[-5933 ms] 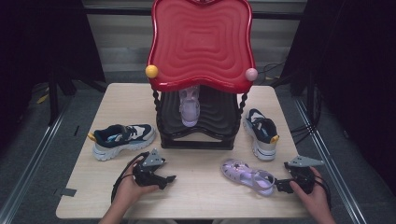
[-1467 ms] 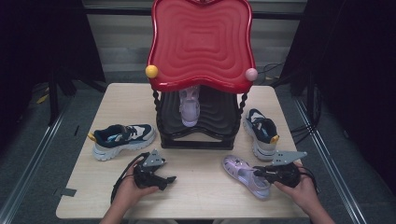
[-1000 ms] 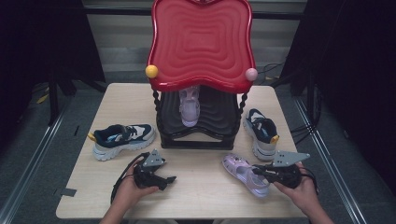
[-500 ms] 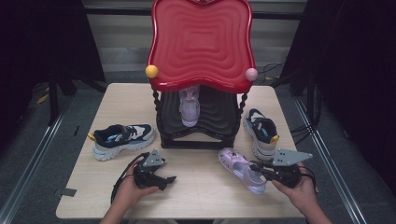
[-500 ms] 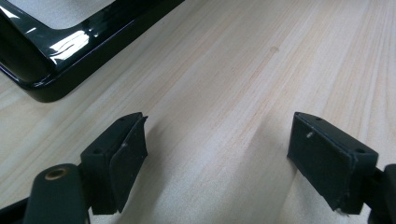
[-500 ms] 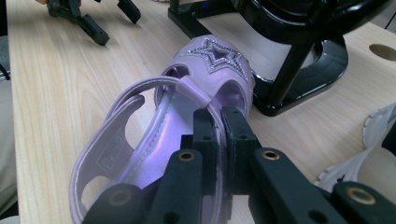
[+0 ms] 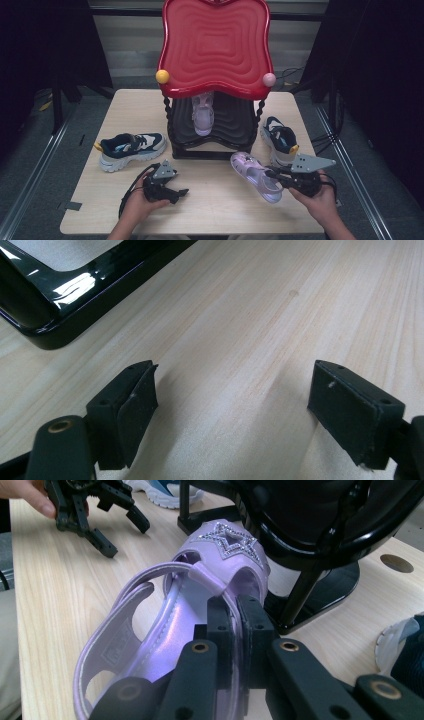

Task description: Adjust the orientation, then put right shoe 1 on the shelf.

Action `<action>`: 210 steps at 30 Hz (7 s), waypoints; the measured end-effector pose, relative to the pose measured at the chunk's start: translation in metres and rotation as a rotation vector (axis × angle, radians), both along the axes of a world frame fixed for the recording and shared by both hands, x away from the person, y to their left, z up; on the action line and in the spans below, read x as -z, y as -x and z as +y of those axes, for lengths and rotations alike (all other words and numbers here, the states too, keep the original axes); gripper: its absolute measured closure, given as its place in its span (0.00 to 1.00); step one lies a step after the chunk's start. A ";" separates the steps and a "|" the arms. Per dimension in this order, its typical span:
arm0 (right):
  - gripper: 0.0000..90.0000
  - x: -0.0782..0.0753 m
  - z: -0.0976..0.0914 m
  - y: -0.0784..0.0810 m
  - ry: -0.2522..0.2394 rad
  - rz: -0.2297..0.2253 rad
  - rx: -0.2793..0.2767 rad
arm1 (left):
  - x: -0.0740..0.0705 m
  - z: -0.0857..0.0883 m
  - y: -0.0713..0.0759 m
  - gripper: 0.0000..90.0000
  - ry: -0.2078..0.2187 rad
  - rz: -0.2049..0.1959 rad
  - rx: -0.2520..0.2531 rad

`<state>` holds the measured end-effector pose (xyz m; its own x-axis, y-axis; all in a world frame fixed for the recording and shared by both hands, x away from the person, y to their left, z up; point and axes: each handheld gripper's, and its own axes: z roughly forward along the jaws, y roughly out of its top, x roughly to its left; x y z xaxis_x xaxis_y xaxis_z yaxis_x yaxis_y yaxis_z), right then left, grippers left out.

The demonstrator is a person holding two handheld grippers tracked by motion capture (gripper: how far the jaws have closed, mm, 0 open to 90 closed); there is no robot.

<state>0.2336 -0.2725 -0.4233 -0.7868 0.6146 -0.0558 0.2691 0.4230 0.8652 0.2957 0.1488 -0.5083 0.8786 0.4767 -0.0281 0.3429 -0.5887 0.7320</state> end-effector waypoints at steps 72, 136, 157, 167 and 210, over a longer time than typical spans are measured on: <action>0.94 -0.051 0.058 -0.043 -0.037 -0.227 0.254 | 0.000 0.000 0.000 0.21 0.000 0.001 0.000; 0.94 -0.056 0.108 -0.095 -0.062 -0.309 0.532 | 0.000 -0.001 0.001 0.20 0.007 0.004 -0.005; 0.94 -0.050 0.125 -0.106 -0.059 -0.334 0.606 | 0.000 -0.001 0.001 0.20 0.007 0.004 -0.005; 0.94 -0.045 0.130 -0.111 -0.071 -0.340 0.637 | 0.000 -0.001 0.001 0.20 0.006 0.004 -0.003; 0.94 -0.031 0.145 -0.129 -0.054 -0.353 0.710 | 0.000 -0.001 0.001 0.20 0.005 0.004 -0.003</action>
<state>0.3623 -0.1279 -0.3926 -0.1467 0.9717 -0.1850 0.1645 0.2084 0.9641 0.2951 0.1483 -0.5086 0.8769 0.4794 -0.0341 0.3476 -0.5838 0.7337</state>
